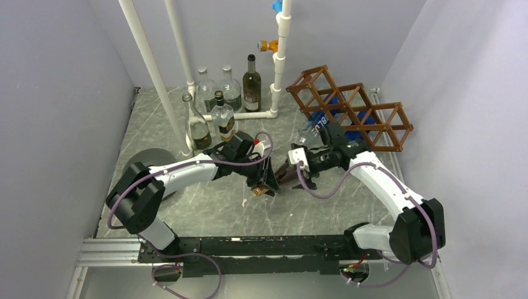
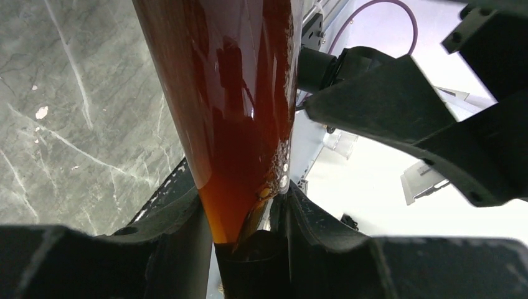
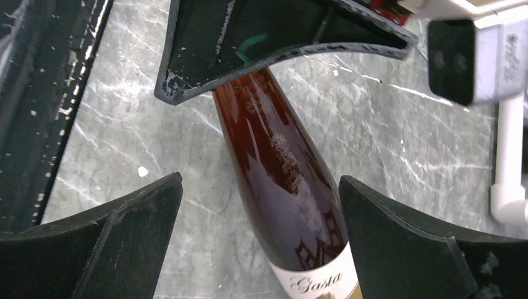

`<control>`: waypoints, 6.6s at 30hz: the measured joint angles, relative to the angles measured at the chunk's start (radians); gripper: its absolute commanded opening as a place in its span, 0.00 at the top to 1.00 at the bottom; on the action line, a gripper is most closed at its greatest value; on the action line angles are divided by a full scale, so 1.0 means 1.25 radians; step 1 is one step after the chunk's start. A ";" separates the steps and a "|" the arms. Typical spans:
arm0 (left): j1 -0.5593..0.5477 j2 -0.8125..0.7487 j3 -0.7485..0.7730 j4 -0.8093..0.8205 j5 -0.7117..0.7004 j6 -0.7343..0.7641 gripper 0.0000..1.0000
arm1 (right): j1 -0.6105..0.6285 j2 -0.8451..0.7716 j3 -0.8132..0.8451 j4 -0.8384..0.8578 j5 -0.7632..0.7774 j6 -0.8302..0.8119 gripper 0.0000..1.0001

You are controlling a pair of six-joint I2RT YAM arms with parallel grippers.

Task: Take the wine bottle off the wine rack
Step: Pick up the wine bottle from the wine rack, then place the wine bottle at the center of the board.

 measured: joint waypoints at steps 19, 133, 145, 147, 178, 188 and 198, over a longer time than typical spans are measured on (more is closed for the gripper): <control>0.007 -0.002 0.023 -0.049 0.024 -0.013 1.00 | 0.171 0.052 -0.118 0.290 0.135 0.021 0.10; -0.136 -0.071 -0.516 1.308 -0.613 0.359 0.39 | 0.023 0.067 -0.130 0.407 -0.143 0.385 1.00; -0.140 -0.053 -0.485 1.306 -0.617 0.342 1.00 | 0.018 0.071 -0.136 0.437 -0.148 0.438 0.64; -0.140 -0.066 -0.485 1.294 -0.617 0.349 1.00 | 0.018 0.071 -0.136 0.443 -0.153 0.449 0.29; 0.073 -0.303 -0.154 0.471 -0.486 0.510 1.00 | -0.185 -0.059 -0.034 0.292 -0.330 0.471 0.00; 0.132 -0.167 0.022 0.373 -0.421 0.547 1.00 | -0.223 -0.060 -0.035 0.301 -0.332 0.475 0.00; 0.173 -0.038 0.193 0.288 -0.403 0.619 1.00 | -0.242 -0.060 -0.042 0.312 -0.332 0.479 0.00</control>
